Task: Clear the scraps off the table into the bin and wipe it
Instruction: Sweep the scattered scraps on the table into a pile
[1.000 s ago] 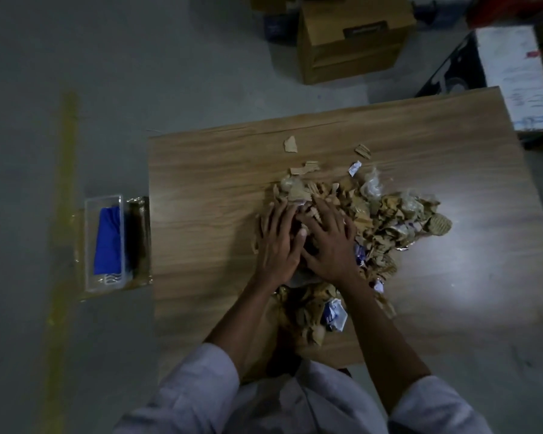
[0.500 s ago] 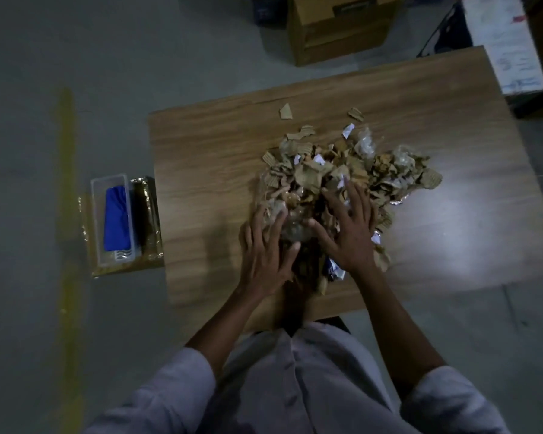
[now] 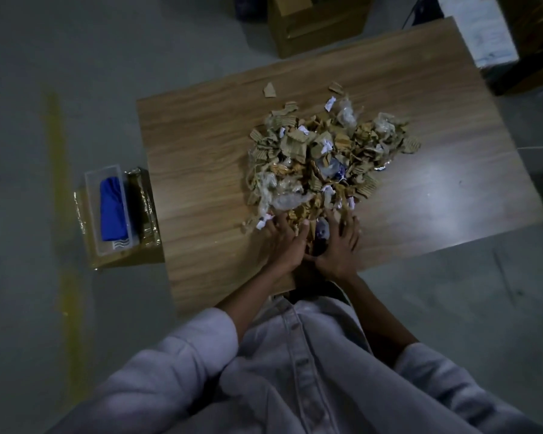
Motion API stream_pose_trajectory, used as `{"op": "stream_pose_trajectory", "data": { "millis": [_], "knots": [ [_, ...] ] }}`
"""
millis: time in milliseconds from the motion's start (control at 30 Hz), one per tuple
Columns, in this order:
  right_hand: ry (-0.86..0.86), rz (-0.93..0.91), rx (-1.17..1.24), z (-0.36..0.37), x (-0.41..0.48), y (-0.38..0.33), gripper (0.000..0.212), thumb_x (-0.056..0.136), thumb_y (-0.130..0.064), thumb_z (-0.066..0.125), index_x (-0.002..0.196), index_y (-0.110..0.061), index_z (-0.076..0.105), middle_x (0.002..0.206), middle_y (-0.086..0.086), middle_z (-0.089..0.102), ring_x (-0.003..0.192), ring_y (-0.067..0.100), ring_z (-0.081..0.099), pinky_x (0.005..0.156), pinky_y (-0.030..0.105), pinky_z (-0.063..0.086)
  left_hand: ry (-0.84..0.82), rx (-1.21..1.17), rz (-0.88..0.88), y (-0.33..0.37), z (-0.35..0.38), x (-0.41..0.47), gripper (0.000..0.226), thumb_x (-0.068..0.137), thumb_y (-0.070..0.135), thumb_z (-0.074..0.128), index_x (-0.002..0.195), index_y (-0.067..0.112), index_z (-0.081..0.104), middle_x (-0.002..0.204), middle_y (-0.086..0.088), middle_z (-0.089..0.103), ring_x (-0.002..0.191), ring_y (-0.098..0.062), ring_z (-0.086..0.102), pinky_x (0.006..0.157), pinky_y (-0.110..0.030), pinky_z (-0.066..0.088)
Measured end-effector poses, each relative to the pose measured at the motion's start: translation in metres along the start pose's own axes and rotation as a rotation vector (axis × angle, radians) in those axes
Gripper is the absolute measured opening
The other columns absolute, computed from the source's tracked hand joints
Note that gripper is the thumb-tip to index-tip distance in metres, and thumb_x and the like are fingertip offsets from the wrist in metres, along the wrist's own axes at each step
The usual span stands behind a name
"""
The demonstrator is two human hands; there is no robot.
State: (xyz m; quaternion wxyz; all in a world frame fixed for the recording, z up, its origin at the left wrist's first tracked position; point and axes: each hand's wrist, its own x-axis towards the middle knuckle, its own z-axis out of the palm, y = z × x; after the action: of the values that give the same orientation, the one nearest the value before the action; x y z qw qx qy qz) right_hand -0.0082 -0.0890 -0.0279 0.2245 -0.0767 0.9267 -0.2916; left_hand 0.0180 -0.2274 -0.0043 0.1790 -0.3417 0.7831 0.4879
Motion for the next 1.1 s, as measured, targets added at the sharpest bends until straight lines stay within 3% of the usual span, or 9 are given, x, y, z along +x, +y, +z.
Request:
{"op": "stream_pose_trajectory", "data": {
  "millis": [133, 267, 367, 533, 633, 733, 800, 933, 1100],
  "knots": [
    [0.027, -0.040, -0.124, 0.024, 0.000, -0.009, 0.101, 0.077, -0.053, 0.071, 0.159, -0.028, 0.016, 0.167, 0.021, 0.004, 0.154, 0.043, 0.004, 0.116, 0.063, 0.020, -0.029, 0.011, 0.018, 0.012, 0.007, 0.002, 0.066, 0.102, 0.057, 0.040, 0.153, 0.017, 0.027, 0.161, -0.012, 0.018, 0.145, -0.034, 0.029, 0.114, -0.046, 0.033],
    [0.020, 0.040, -0.173, 0.038, 0.009, -0.020, 0.087, 0.091, -0.039, 0.069, 0.160, -0.012, 0.022, 0.163, 0.026, 0.017, 0.149, 0.045, 0.014, 0.116, 0.054, 0.018, -0.098, -0.263, 0.017, 0.017, 0.011, 0.001, 0.077, 0.097, 0.061, 0.048, 0.156, 0.018, 0.024, 0.154, -0.007, 0.033, 0.139, -0.024, 0.039, 0.115, -0.041, 0.034],
    [0.207, 0.011, -0.076, 0.041, 0.014, -0.022, 0.060, 0.099, -0.026, 0.064, 0.149, -0.002, 0.042, 0.152, 0.033, 0.035, 0.140, 0.050, 0.030, 0.111, 0.056, 0.032, -0.102, -0.346, 0.035, 0.014, 0.015, -0.001, 0.082, 0.084, 0.080, 0.052, 0.147, 0.030, 0.035, 0.147, -0.002, 0.047, 0.133, -0.021, 0.050, 0.113, -0.046, 0.042],
    [0.510, -0.136, 0.016, 0.020, 0.027, -0.045, 0.054, 0.094, -0.023, 0.071, 0.138, -0.017, 0.039, 0.140, 0.028, 0.046, 0.123, 0.034, 0.039, 0.100, 0.040, 0.034, 0.096, -0.294, 0.220, 0.040, -0.007, -0.001, 0.065, 0.094, 0.066, 0.048, 0.141, 0.022, 0.047, 0.139, -0.007, 0.050, 0.127, -0.022, 0.052, 0.108, -0.047, 0.045],
    [0.593, -0.271, 0.131, -0.003, 0.043, -0.072, 0.051, 0.096, -0.029, 0.068, 0.139, -0.019, 0.044, 0.147, 0.023, 0.039, 0.131, 0.035, 0.039, 0.100, 0.034, 0.034, 0.175, -0.196, 0.315, 0.063, -0.030, 0.010, 0.062, 0.096, 0.068, 0.044, 0.141, 0.026, 0.048, 0.141, -0.005, 0.049, 0.126, -0.023, 0.053, 0.103, -0.042, 0.047],
    [0.606, -0.434, 0.140, -0.017, 0.070, -0.083, 0.056, 0.095, -0.038, 0.061, 0.143, -0.014, 0.046, 0.153, 0.020, 0.029, 0.140, 0.038, 0.034, 0.107, 0.046, 0.037, 0.308, 0.008, 0.392, 0.079, -0.055, 0.032, 0.061, 0.100, 0.061, 0.043, 0.141, 0.017, 0.052, 0.144, -0.011, 0.042, 0.128, -0.026, 0.049, 0.100, -0.040, 0.047],
    [0.581, -0.437, 0.109, -0.022, 0.090, -0.083, 0.058, 0.096, -0.039, 0.060, 0.145, -0.014, 0.044, 0.156, 0.023, 0.028, 0.141, 0.039, 0.033, 0.109, 0.049, 0.037, 0.424, 0.162, 0.427, 0.085, -0.066, 0.046, 0.064, 0.096, 0.065, 0.044, 0.131, 0.013, 0.058, 0.138, -0.015, 0.045, 0.123, -0.031, 0.051, 0.099, -0.045, 0.048],
    [0.546, -0.391, 0.042, -0.026, 0.115, -0.078, 0.046, 0.101, -0.032, 0.049, 0.143, -0.013, 0.052, 0.156, 0.022, 0.036, 0.140, 0.038, 0.038, 0.110, 0.046, 0.036, 0.753, 0.484, 0.428, 0.086, -0.075, 0.065, 0.063, 0.081, 0.070, 0.059, 0.106, 0.012, 0.063, 0.119, -0.014, 0.054, 0.112, -0.035, 0.048, 0.091, -0.045, 0.036],
    [0.498, -0.317, 0.012, -0.030, 0.129, -0.073, 0.041, 0.105, -0.029, 0.046, 0.144, -0.019, 0.051, 0.156, 0.013, 0.039, 0.143, 0.031, 0.037, 0.111, 0.048, 0.038, 0.657, 0.400, 0.359, 0.076, -0.078, 0.096, 0.091, 0.076, 0.076, 0.059, 0.132, 0.007, 0.044, 0.145, -0.019, 0.041, 0.132, -0.042, 0.039, 0.106, -0.053, 0.033]
  ]
}}
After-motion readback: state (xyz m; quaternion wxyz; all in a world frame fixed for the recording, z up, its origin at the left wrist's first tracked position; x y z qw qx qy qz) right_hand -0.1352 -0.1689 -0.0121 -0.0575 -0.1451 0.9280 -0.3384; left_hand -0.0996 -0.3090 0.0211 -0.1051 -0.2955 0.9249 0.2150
